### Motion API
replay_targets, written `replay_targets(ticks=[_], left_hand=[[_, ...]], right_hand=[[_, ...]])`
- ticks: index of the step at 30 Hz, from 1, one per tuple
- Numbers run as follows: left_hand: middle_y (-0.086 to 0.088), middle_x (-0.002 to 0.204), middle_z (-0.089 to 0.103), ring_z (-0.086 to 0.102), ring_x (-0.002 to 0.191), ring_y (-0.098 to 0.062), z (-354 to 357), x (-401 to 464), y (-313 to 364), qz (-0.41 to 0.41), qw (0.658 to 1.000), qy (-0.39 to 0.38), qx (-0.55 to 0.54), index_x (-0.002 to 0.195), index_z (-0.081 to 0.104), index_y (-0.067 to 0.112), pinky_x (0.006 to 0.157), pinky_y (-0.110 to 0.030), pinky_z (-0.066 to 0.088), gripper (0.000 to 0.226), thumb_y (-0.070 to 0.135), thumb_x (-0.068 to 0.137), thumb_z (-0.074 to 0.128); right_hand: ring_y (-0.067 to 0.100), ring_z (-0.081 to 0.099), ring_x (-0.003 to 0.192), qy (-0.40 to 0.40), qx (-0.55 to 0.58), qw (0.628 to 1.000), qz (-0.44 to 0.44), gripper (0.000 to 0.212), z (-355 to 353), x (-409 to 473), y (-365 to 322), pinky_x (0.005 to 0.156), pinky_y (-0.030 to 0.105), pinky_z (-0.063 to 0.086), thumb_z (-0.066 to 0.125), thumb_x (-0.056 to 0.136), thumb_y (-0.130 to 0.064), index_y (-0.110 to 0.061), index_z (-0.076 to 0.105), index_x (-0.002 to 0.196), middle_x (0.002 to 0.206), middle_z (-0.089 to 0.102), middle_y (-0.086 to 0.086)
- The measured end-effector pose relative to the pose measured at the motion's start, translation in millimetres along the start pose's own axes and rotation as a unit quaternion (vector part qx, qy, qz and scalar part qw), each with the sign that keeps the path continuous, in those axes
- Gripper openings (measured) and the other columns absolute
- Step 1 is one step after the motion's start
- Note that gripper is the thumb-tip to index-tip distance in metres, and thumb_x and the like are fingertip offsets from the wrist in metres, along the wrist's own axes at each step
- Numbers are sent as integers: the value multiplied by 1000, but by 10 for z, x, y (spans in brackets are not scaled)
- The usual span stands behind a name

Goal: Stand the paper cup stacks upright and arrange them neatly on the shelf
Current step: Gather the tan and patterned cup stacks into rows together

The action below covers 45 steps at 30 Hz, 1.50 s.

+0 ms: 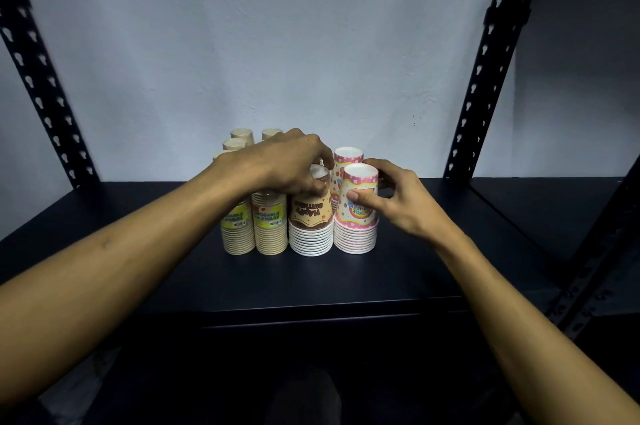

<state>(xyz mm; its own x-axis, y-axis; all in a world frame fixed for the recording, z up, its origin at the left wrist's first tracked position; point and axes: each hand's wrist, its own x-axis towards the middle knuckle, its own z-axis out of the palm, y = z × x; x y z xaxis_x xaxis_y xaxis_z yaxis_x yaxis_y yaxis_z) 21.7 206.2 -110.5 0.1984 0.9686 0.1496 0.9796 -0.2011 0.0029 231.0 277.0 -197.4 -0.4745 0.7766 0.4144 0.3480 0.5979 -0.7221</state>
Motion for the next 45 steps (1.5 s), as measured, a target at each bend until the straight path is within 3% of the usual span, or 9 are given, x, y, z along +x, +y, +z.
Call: replay_targets(ticks=[5, 9, 13, 15, 17, 20, 26, 39, 45], left_hand=[[0, 139, 58, 49, 129, -23, 24, -109, -89, 14, 997, 72, -32, 141, 50, 34, 104, -45, 43, 67, 57, 82, 73], [8, 143, 53, 44, 134, -15, -41, -383, -333, 5, 945, 284, -159, 137, 55, 33, 109, -33, 34, 60, 62, 85, 67], [11, 127, 62, 55, 123, -6, 166, -651, -754, -131, 766, 459, -431, 126, 61, 26, 105, -30, 43, 41, 54, 96, 58], [8, 124, 64, 55, 128, -12, 389, -700, -908, -222, 641, 449, -582, 128, 62, 22, 101, -34, 43, 49, 58, 96, 50], [1, 132, 62, 50, 136, -22, 677, -681, -1030, -278, 588, 378, -659, 133, 60, 17, 98, -36, 40, 59, 62, 98, 42], [-6, 138, 62, 57, 130, -25, 1008, -643, -998, -287, 571, 271, -720, 140, 55, 13, 112, -44, 39, 72, 67, 95, 40], [-11, 115, 74, 69, 111, -29, 1094, -600, -778, -225, 565, 236, -758, 109, 73, 14, 99, -47, 52, 42, 41, 103, 41], [-10, 109, 76, 70, 106, -28, 1080, -533, -951, -255, 555, 239, -754, 113, 72, 13, 95, -44, 52, 49, 48, 102, 39], [-12, 127, 70, 64, 120, -30, 943, -406, -1291, -268, 595, 198, -732, 134, 61, 15, 108, -48, 45, 64, 61, 90, 52]], right_hand=[[3, 66, 108, 15, 31, 999, 21, 63, 20, -46, 0, 95, 28, 56, 77, 83, -48, -24, 55, 138, 117, 66, -16], [6, 65, 113, 115, 99, 986, 72, 83, 86, -96, 127, 100, 34, 54, 54, 81, -79, -19, 58, 138, 124, 67, -6], [18, 52, 137, 122, 195, 960, 161, 96, 270, -53, 302, 117, 47, 39, 37, 83, -87, -17, 50, 148, 147, 57, 3], [19, 50, 138, 118, 253, 940, 195, 84, 348, -13, 304, 120, 48, 35, 29, 96, -74, -12, 46, 151, 150, 54, 6], [20, 54, 135, 113, 293, 925, 214, 77, 415, 26, 283, 119, 46, 37, 24, 101, -65, -10, 47, 149, 148, 56, 8], [21, 67, 119, 107, 312, 915, 231, 73, 500, 52, 225, 111, 47, 46, 22, 101, -64, -14, 59, 138, 130, 70, 8], [14, 71, 87, 101, 298, 917, 247, 63, 569, 65, 177, 98, 41, 51, 18, 103, -60, -31, 72, 88, 83, 74, -8], [13, 72, 88, 102, 297, 919, 237, 62, 569, 89, 317, 97, 41, 52, 17, 103, -59, -29, 71, 97, 87, 75, -7], [23, 65, 118, 135, 226, 947, 183, 59, 202, 278, 144, 111, 51, 45, 38, 104, -55, -10, 63, 133, 127, 69, 6]])
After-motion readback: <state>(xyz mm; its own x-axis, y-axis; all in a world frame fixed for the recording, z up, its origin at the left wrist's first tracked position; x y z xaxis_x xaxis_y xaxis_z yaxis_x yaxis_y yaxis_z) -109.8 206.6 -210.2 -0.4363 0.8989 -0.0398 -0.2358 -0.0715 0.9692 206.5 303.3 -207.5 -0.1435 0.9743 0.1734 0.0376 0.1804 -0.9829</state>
